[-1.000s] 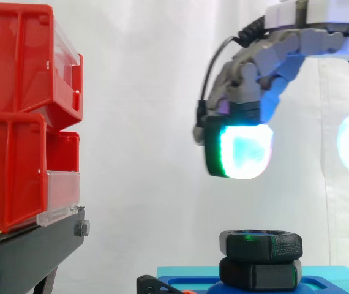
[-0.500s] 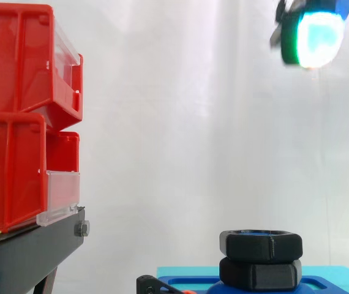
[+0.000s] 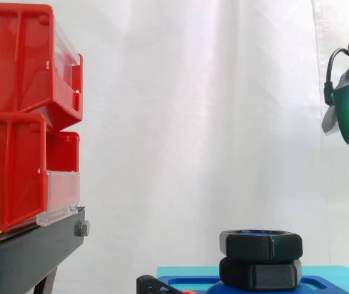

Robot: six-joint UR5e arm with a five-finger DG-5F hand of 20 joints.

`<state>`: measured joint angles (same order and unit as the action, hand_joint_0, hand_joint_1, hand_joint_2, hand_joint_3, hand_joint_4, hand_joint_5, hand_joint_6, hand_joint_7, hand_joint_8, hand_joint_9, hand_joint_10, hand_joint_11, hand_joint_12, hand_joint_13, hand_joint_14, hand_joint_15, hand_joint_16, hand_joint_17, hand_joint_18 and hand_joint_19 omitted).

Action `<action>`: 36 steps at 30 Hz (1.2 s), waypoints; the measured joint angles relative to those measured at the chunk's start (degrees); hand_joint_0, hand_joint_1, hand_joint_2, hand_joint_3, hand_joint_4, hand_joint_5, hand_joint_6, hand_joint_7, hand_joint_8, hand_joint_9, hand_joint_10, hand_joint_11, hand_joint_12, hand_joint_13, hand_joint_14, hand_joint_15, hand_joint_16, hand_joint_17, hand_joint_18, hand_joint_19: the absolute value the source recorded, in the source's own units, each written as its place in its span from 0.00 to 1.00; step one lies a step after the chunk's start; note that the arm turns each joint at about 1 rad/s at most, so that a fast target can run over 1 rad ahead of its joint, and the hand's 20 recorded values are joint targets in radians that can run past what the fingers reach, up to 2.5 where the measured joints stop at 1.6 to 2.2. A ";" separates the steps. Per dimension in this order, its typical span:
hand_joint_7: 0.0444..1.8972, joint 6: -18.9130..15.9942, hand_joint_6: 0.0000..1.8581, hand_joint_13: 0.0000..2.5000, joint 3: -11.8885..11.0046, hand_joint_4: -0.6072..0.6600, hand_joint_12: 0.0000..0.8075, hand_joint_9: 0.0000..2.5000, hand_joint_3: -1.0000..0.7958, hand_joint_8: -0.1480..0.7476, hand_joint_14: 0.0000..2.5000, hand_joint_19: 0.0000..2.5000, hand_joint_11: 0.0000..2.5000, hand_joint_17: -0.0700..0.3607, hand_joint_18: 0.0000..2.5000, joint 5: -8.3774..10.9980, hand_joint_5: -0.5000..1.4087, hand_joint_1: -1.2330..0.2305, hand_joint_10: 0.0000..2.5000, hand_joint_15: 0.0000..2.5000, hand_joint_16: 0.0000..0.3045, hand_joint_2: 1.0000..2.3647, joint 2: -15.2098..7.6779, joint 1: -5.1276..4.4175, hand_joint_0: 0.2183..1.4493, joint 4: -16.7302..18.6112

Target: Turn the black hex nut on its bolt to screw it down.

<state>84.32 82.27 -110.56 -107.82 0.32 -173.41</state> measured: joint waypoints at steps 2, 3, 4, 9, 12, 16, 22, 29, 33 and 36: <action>0.55 -3.20 0.27 0.26 0.05 0.67 0.43 0.32 0.28 0.47 0.00 0.20 0.11 0.44 0.24 0.00 0.22 0.54 0.00 0.08 0.17 0.00 -0.03 0.00 0.21 0.23; 0.54 -4.57 0.27 0.26 0.05 0.67 0.43 0.31 0.28 0.47 0.00 0.20 0.11 0.44 0.24 0.00 0.22 0.54 0.00 0.08 0.17 0.00 -0.03 0.01 0.21 0.30; 0.54 -5.95 0.27 0.25 0.06 0.67 0.43 0.30 0.28 0.46 0.00 0.20 0.11 0.44 0.24 0.00 0.22 0.54 0.00 0.08 0.17 0.00 -0.02 0.01 0.21 0.38; 0.48 -13.86 0.27 0.18 0.06 0.66 0.47 0.20 0.28 0.47 0.00 0.13 0.06 0.54 0.19 0.37 0.19 0.54 0.00 0.06 0.24 0.00 -0.02 -0.01 0.21 0.54; 0.46 -18.29 0.27 0.14 0.07 0.65 0.49 0.14 0.28 0.47 0.00 0.09 0.03 0.59 0.16 1.24 0.18 0.53 0.00 0.04 0.27 0.00 -0.02 -0.01 0.21 0.35; 0.45 -23.63 0.27 0.13 0.06 0.65 0.50 0.13 0.28 0.47 0.00 0.09 0.03 0.61 0.15 2.63 0.17 0.53 0.00 0.03 0.28 0.00 -0.02 -0.09 0.21 0.08; 0.45 -28.31 0.27 0.00 0.07 0.65 0.54 0.06 0.28 0.48 0.00 0.05 0.02 0.64 0.00 3.90 0.16 0.57 0.00 0.02 0.30 0.00 -0.02 -0.49 0.22 0.20; 0.45 -28.84 0.27 0.00 0.05 0.65 0.52 0.00 0.28 0.46 0.00 0.07 0.01 0.62 0.00 4.10 0.15 0.59 0.00 0.01 0.29 0.00 -0.02 -0.57 0.22 0.39; 0.45 -28.81 0.27 0.00 0.07 0.64 0.51 0.00 0.28 0.45 0.00 0.08 0.00 0.62 0.00 4.12 0.15 0.59 0.00 0.02 0.29 0.00 -0.02 -0.59 0.22 0.40; 0.45 -28.79 0.27 0.00 0.06 0.64 0.51 0.00 0.28 0.43 0.00 0.08 0.00 0.61 0.00 4.13 0.15 0.58 0.00 0.02 0.28 0.00 -0.02 -0.60 0.22 0.42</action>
<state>55.53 82.33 -106.44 -107.84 -0.28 -172.99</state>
